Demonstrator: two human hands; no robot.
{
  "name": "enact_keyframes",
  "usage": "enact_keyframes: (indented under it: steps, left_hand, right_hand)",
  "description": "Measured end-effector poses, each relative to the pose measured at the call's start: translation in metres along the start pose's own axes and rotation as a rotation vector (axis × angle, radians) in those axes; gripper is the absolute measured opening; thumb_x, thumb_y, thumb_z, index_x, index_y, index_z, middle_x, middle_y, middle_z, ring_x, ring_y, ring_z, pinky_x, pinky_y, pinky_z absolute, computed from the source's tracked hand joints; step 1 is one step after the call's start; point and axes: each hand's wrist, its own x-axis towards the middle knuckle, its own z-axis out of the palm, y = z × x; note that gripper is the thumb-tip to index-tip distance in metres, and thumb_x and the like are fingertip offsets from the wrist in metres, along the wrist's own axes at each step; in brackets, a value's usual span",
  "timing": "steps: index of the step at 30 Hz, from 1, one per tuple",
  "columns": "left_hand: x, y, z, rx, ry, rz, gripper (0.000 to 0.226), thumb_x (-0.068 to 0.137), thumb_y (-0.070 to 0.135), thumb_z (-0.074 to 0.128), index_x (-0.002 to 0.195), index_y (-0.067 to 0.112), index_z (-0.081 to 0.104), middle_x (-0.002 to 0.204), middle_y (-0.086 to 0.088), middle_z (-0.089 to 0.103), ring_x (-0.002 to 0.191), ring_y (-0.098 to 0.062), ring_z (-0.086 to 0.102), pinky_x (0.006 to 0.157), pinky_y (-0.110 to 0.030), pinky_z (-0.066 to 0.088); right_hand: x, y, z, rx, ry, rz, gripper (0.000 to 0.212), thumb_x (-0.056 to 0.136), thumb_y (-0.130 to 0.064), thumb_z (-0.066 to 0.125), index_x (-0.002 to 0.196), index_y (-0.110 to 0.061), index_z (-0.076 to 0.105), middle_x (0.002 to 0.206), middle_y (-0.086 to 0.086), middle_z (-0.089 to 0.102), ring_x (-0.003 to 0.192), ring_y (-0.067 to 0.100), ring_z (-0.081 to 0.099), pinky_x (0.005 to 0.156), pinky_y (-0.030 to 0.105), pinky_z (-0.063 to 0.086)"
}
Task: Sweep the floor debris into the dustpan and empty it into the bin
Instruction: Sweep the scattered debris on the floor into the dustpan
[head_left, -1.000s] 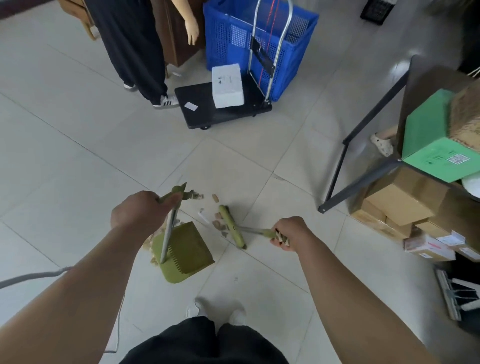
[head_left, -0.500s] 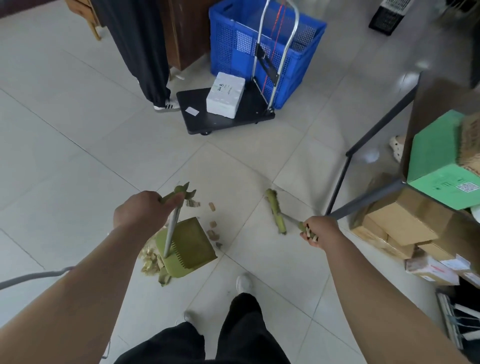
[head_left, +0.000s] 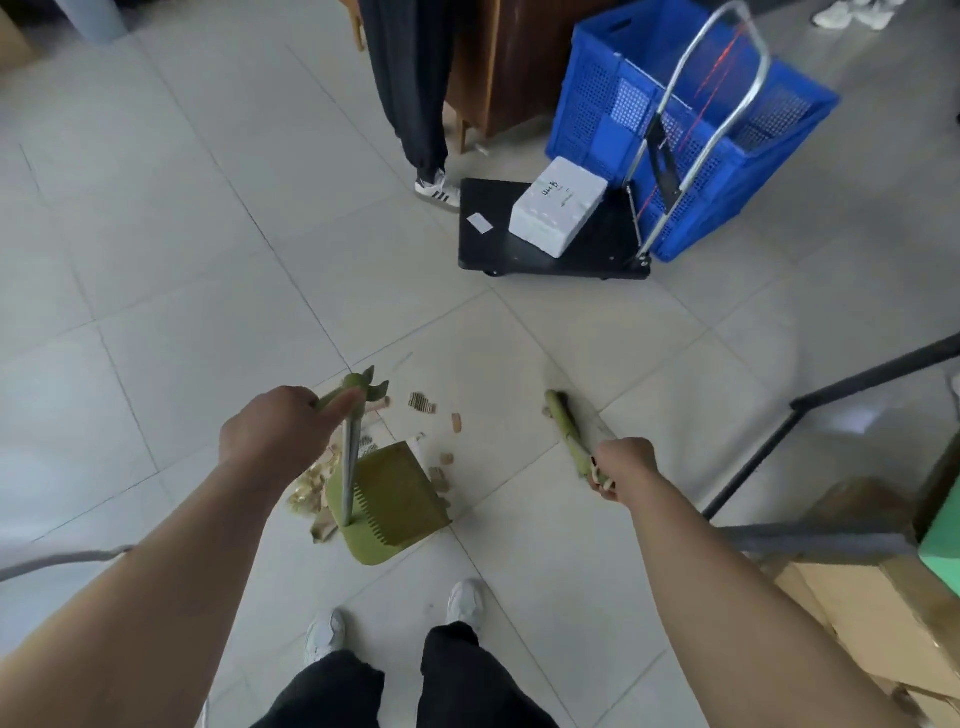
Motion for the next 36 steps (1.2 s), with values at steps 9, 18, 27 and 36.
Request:
enact_keyframes:
  steps: [9, 18, 27, 36]
  left_hand:
    - [-0.018, -0.032, -0.002, -0.040, 0.082, -0.169, 0.071, 0.082, 0.081, 0.034, 0.059, 0.018, 0.058, 0.057, 0.001, 0.062, 0.056, -0.016, 0.056, 0.050, -0.026, 0.036]
    - [-0.031, -0.089, -0.015, -0.067, 0.105, -0.222, 0.074, 0.080, 0.082, 0.034, 0.056, 0.016, 0.055, 0.052, -0.001, 0.059, 0.053, -0.019, 0.057, 0.049, -0.025, 0.036]
    - [-0.048, -0.153, -0.025, -0.087, 0.107, -0.166, 0.074, 0.080, 0.083, 0.035, 0.057, 0.016, 0.054, 0.054, -0.001, 0.059, 0.054, -0.019, 0.057, 0.049, -0.025, 0.034]
    - [-0.072, -0.220, -0.021, -0.087, 0.087, -0.141, 0.075, 0.080, 0.084, 0.033, 0.059, 0.015, 0.055, 0.055, -0.001, 0.059, 0.055, -0.019, 0.057, 0.049, -0.025, 0.035]
  right_hand:
    - [-0.036, -0.041, 0.101, -0.356, -0.236, -0.157, 0.022, 0.079, 0.004, 0.043, 0.061, -0.007, 0.038, 0.030, 0.002, 0.041, 0.027, 0.015, 0.042, 0.038, 0.014, 0.024]
    - [-0.078, -0.019, 0.150, -0.536, -0.349, -0.278, 0.020, 0.080, 0.005, 0.045, 0.064, -0.008, 0.042, 0.047, 0.009, 0.050, 0.047, 0.021, 0.050, 0.038, 0.017, 0.028]
    - [-0.096, 0.012, 0.089, -0.351, -0.132, -0.203, 0.009, 0.077, 0.004, 0.049, 0.071, 0.003, 0.056, 0.058, 0.022, 0.060, 0.028, 0.015, 0.044, 0.036, 0.013, 0.027]
    - [-0.120, 0.065, 0.098, -0.221, -0.015, -0.055, 0.017, 0.082, 0.005, 0.039, 0.069, -0.004, 0.045, 0.043, 0.013, 0.053, 0.022, 0.015, 0.045, 0.036, 0.010, 0.028]
